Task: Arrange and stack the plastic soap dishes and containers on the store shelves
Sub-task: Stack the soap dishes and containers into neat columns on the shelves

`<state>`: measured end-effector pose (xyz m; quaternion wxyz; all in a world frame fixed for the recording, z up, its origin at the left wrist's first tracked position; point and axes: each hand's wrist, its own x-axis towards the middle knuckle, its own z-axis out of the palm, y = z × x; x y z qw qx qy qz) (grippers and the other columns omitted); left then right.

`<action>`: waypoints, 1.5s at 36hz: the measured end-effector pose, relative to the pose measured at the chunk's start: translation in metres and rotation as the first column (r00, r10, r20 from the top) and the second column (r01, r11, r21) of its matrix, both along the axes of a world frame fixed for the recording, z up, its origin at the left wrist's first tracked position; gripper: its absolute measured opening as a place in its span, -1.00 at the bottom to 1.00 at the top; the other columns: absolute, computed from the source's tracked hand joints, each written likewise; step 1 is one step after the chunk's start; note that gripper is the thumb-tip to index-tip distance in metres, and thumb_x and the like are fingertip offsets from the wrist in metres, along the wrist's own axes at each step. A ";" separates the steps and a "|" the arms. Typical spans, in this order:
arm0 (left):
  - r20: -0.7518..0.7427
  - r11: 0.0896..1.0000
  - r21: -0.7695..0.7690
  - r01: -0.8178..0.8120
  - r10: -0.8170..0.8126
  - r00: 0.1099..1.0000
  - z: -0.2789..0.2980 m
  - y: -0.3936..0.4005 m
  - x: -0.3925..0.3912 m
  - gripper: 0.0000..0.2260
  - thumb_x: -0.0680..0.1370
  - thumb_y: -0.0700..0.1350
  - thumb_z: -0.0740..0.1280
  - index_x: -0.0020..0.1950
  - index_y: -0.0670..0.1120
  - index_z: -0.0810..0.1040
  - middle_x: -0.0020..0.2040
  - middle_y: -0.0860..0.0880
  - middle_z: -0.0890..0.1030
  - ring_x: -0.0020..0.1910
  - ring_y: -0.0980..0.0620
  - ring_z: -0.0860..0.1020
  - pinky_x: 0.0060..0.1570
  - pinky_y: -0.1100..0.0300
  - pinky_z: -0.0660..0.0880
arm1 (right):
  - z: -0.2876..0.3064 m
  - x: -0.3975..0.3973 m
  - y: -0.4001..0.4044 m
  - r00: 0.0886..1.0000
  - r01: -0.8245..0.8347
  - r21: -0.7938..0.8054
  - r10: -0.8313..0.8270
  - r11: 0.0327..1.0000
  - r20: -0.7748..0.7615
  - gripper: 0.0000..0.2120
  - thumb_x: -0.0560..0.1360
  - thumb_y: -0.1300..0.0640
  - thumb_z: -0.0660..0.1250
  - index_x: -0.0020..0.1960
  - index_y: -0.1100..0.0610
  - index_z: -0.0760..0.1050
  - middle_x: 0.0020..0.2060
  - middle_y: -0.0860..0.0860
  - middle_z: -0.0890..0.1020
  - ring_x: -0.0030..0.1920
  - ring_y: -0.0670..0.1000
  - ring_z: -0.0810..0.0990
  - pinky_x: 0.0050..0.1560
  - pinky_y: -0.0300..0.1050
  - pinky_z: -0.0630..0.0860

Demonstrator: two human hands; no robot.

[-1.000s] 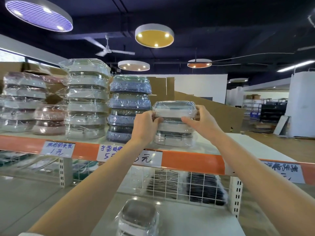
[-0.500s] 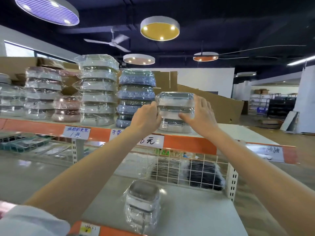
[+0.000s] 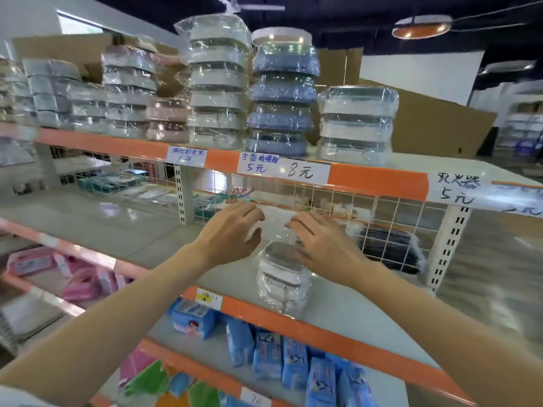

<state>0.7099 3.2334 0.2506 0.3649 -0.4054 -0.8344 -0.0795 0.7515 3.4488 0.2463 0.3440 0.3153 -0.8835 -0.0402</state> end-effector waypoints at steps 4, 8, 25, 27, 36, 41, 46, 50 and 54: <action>0.114 0.992 -0.114 -0.045 0.058 0.992 -0.028 -0.018 -0.017 -0.81 0.42 -0.22 0.41 0.03 -0.20 0.59 -0.04 -0.12 0.63 -0.09 -0.12 0.61 -0.13 0.08 0.56 | -0.031 -0.016 -0.006 0.974 0.086 0.024 -0.090 0.996 0.206 -0.66 0.46 0.02 0.33 0.12 0.22 0.56 0.03 0.10 0.59 0.04 0.11 0.58 -0.06 0.03 0.60; 0.293 0.984 -0.177 -0.024 0.076 0.953 -0.051 -0.026 -0.039 -0.72 0.55 -0.14 0.27 0.24 -0.17 0.53 0.17 -0.09 0.57 0.15 -0.07 0.53 0.13 0.03 0.50 | -0.044 -0.036 -0.015 0.911 0.209 0.110 -0.234 0.972 0.341 -0.53 0.61 -0.04 0.15 0.43 0.18 0.29 0.38 0.06 0.35 0.36 0.07 0.31 0.36 -0.03 0.25; 0.485 0.965 -0.182 0.186 -0.076 0.871 -0.089 -0.029 -0.124 -0.71 0.56 -0.11 0.24 0.24 -0.15 0.54 0.18 -0.09 0.58 0.17 -0.10 0.52 0.20 0.03 0.45 | -0.087 -0.115 -0.025 0.432 0.578 0.124 -0.432 0.806 0.792 0.13 0.36 -0.32 0.39 0.55 0.23 -0.21 0.54 0.15 -0.13 0.54 0.15 -0.12 0.50 0.03 -0.02; 0.482 0.966 -0.159 0.204 -0.104 0.870 -0.089 -0.026 -0.128 -0.73 0.56 -0.13 0.26 0.23 -0.16 0.56 0.17 -0.09 0.58 0.17 -0.08 0.52 0.20 0.06 0.44 | -0.091 -0.116 -0.026 0.424 0.605 0.100 -0.426 0.790 0.799 0.13 0.34 -0.28 0.44 0.55 0.23 -0.16 0.54 0.14 -0.06 0.53 0.16 -0.05 0.49 0.03 0.03; 0.514 0.950 -0.126 0.286 -0.184 0.838 -0.094 -0.009 -0.142 -0.78 0.54 -0.13 0.29 0.11 -0.20 0.57 0.06 -0.11 0.60 0.05 -0.10 0.56 0.07 0.07 0.49 | -0.088 -0.103 -0.013 0.495 0.732 -0.065 -0.463 0.679 0.736 -0.10 0.36 -0.20 0.45 0.47 0.20 0.11 0.39 0.11 0.19 0.40 0.11 0.18 0.38 0.00 0.24; 0.558 0.928 -0.189 0.321 -0.167 0.813 -0.101 0.018 -0.145 -0.67 0.56 -0.05 0.28 0.27 -0.17 0.50 0.17 -0.09 0.56 0.15 -0.07 0.53 0.14 0.09 0.46 | -0.083 -0.078 0.008 0.453 0.821 -0.108 -0.524 0.561 0.721 -0.11 0.35 -0.21 0.45 0.45 0.18 0.13 0.31 0.11 0.24 0.34 0.12 0.22 0.32 0.01 0.28; 0.676 0.853 -0.315 0.416 -0.106 0.729 -0.113 0.052 -0.142 -0.44 0.51 0.14 0.34 0.34 -0.22 0.36 0.25 -0.13 0.46 0.22 -0.06 0.45 0.19 0.18 0.35 | -0.085 -0.049 0.022 0.390 0.876 -0.114 -0.547 0.469 0.741 -0.16 0.34 -0.22 0.46 0.39 0.19 0.19 0.28 0.12 0.25 0.33 0.13 0.22 0.33 0.04 0.27; 0.725 0.816 -0.350 0.461 -0.076 0.685 -0.120 0.068 -0.134 -0.32 0.45 0.11 0.44 0.37 -0.27 0.30 0.35 -0.20 0.38 0.31 -0.11 0.37 0.22 0.26 0.24 | -0.089 -0.027 0.025 0.342 0.899 -0.089 -0.562 0.429 0.753 -0.18 0.35 -0.19 0.46 0.38 0.21 0.18 0.30 0.10 0.22 0.35 0.13 0.17 0.36 0.06 0.24; 0.612 0.736 -0.572 0.362 0.089 0.786 -0.127 0.077 -0.138 0.08 0.34 0.32 0.42 0.54 -0.23 -0.10 0.54 -0.25 -0.01 0.52 -0.20 0.00 0.49 -0.03 -0.01 | -0.094 -0.009 0.026 0.298 0.916 -0.058 -0.577 0.396 0.760 -0.15 0.35 -0.18 0.47 0.41 0.20 0.15 0.33 0.11 0.21 0.34 0.11 0.17 0.35 0.02 0.24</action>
